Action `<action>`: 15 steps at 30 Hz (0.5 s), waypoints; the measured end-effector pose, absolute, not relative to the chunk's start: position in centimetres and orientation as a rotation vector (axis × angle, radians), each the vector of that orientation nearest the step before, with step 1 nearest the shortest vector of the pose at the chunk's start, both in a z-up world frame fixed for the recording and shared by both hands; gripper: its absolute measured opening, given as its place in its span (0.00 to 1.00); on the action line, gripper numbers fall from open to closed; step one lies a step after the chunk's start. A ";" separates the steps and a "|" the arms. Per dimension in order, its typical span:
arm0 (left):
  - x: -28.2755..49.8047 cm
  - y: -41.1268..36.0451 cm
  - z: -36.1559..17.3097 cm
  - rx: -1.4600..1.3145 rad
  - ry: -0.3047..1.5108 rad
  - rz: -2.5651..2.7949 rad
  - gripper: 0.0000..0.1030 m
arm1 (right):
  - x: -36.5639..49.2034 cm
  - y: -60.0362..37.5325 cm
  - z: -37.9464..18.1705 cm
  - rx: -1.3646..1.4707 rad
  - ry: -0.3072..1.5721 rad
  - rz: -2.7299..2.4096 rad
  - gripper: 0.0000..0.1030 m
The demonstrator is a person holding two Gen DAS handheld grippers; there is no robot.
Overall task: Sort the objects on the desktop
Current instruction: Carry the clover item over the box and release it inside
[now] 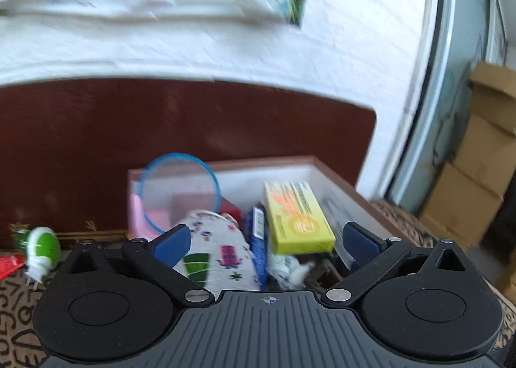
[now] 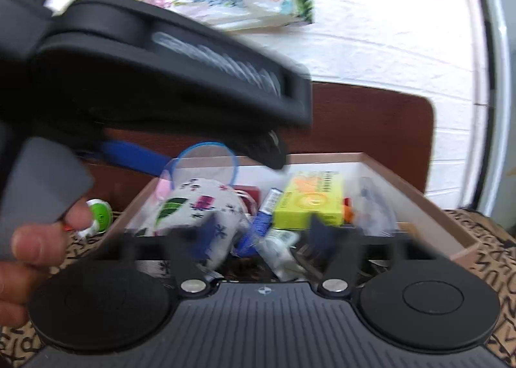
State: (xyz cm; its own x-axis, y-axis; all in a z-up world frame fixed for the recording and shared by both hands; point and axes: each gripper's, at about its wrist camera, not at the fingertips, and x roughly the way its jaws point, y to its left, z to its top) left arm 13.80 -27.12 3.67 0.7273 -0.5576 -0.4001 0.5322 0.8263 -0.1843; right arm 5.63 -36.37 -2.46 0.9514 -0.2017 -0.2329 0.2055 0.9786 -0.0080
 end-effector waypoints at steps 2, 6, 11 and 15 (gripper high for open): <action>12.8 -26.3 3.6 -0.064 0.432 -0.612 1.00 | 5.3 -36.3 -2.6 0.015 0.245 -0.202 0.80; 11.6 -25.5 2.9 -0.043 0.477 -0.592 1.00 | 4.4 -36.1 -2.8 0.028 0.253 -0.240 0.94; 10.6 -24.4 1.9 -0.053 0.529 -0.563 1.00 | 3.3 -35.9 -3.4 0.028 0.259 -0.260 0.99; 9.5 -23.7 1.3 -0.035 0.557 -0.529 1.00 | 2.8 -35.6 -3.3 0.052 0.277 -0.265 0.99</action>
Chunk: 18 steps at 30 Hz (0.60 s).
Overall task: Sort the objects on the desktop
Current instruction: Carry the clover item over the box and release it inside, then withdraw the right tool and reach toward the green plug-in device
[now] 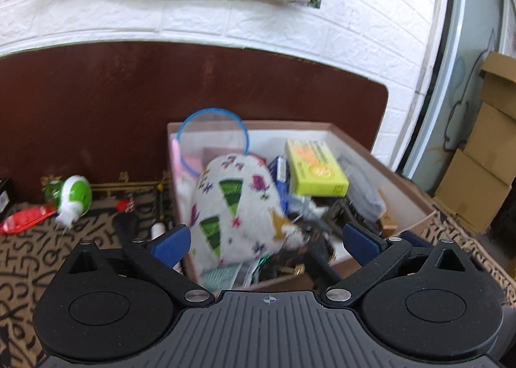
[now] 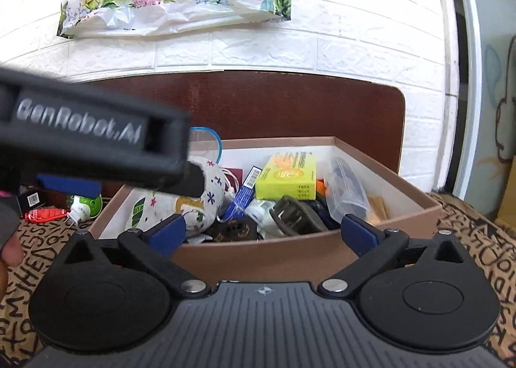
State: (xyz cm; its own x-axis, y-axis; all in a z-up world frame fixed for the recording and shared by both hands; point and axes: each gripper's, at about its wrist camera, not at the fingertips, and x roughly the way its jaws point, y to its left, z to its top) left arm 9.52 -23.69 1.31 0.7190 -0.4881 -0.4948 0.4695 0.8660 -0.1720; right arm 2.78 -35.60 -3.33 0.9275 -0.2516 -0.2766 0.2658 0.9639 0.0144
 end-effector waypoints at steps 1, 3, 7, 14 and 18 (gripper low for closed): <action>9.2 -23.5 1.2 -0.026 0.560 -0.518 1.00 | 2.3 -35.4 -3.2 0.058 0.281 -0.263 0.99; 8.7 -23.2 0.9 -0.008 0.566 -0.499 1.00 | 1.9 -35.2 -3.2 0.065 0.290 -0.259 0.99; 8.0 -22.2 0.5 -0.020 0.580 -0.477 1.00 | 1.1 -34.7 -3.3 0.063 0.310 -0.235 1.00; 7.3 -20.5 0.2 -0.042 0.615 -0.447 1.00 | 0.4 -33.2 -3.4 0.062 0.344 -0.202 1.00; 6.9 -19.4 0.3 -0.063 0.628 -0.439 1.00 | -0.1 -31.9 -3.3 0.047 0.350 -0.185 1.00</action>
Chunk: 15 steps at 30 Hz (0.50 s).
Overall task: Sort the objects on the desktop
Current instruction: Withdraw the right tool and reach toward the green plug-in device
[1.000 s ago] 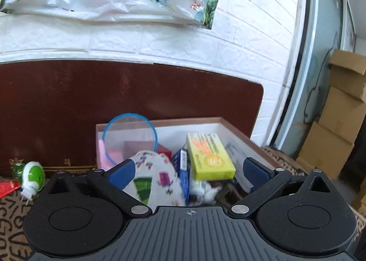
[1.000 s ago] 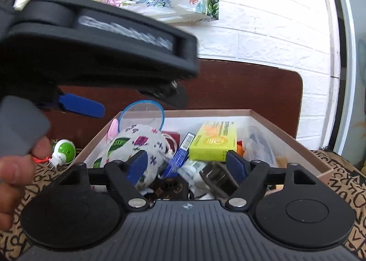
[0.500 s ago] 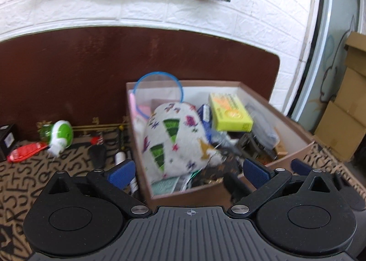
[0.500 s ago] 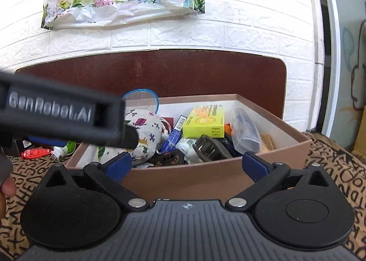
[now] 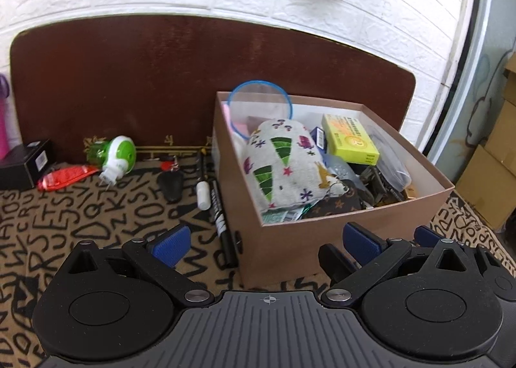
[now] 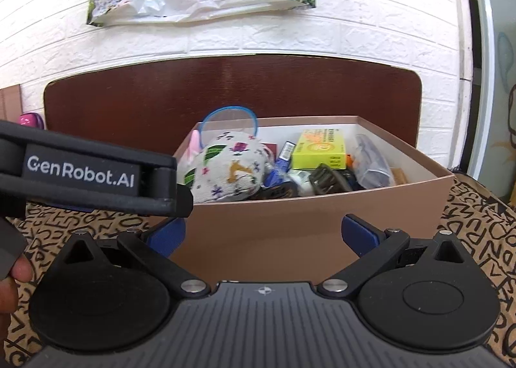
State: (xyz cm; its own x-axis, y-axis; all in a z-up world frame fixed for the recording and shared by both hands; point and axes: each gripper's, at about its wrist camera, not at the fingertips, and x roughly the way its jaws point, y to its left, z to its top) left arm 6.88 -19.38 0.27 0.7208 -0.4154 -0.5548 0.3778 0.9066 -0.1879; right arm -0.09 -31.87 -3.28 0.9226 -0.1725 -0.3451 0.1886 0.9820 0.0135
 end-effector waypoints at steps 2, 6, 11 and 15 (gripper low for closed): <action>6.6 -18.7 0.3 -0.072 0.643 -0.442 1.00 | -0.4 -31.0 -3.2 0.034 0.355 -0.176 1.00; 5.9 -16.5 0.0 -0.095 0.668 -0.426 1.00 | -0.7 -29.0 -3.3 0.034 0.382 -0.099 1.00; 5.4 -12.7 -0.8 -0.149 0.732 -0.340 1.00 | -0.2 -26.2 -3.8 0.055 0.443 0.008 1.00; 5.1 -9.3 -1.2 -0.172 0.735 -0.264 1.00 | 0.5 -24.1 -4.2 0.064 0.475 0.078 1.00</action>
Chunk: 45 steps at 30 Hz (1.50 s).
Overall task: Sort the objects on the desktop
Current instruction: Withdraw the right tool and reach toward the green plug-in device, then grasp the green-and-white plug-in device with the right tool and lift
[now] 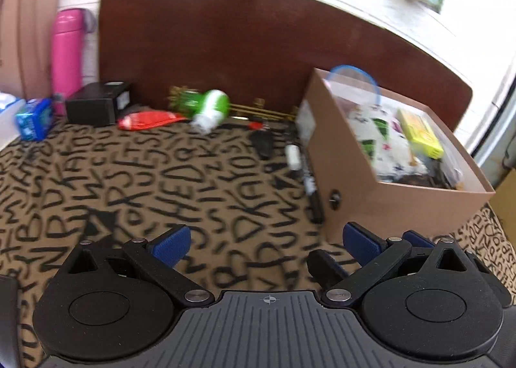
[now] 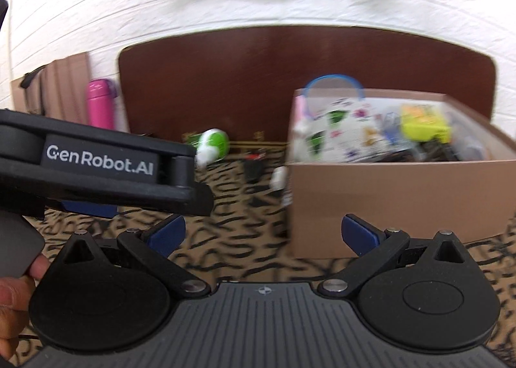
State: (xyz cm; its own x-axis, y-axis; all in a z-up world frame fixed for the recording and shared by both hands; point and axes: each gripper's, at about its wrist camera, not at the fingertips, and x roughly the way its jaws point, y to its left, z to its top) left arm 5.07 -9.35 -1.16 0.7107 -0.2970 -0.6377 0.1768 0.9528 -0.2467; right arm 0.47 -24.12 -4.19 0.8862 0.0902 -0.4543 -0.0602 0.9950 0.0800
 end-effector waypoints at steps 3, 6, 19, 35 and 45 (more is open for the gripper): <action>5.4 -7.0 -1.5 -0.191 0.730 -0.246 1.00 | 1.2 -22.6 -4.3 0.078 0.502 0.114 1.00; 6.4 -5.0 -1.5 -0.203 0.726 -0.241 1.00 | 2.4 -20.7 -4.5 0.032 0.536 0.059 1.00; 13.9 -1.6 0.1 -0.163 0.673 -0.251 1.00 | 9.7 -17.4 -4.1 -0.050 0.427 0.170 0.99; 27.1 -3.8 -4.3 -0.143 0.742 -0.386 0.86 | 22.6 -16.2 -8.0 -0.108 0.483 0.199 0.88; 32.4 -4.2 -6.9 -0.184 0.839 -0.442 0.71 | 27.7 -16.9 -9.6 -0.005 0.542 0.213 0.80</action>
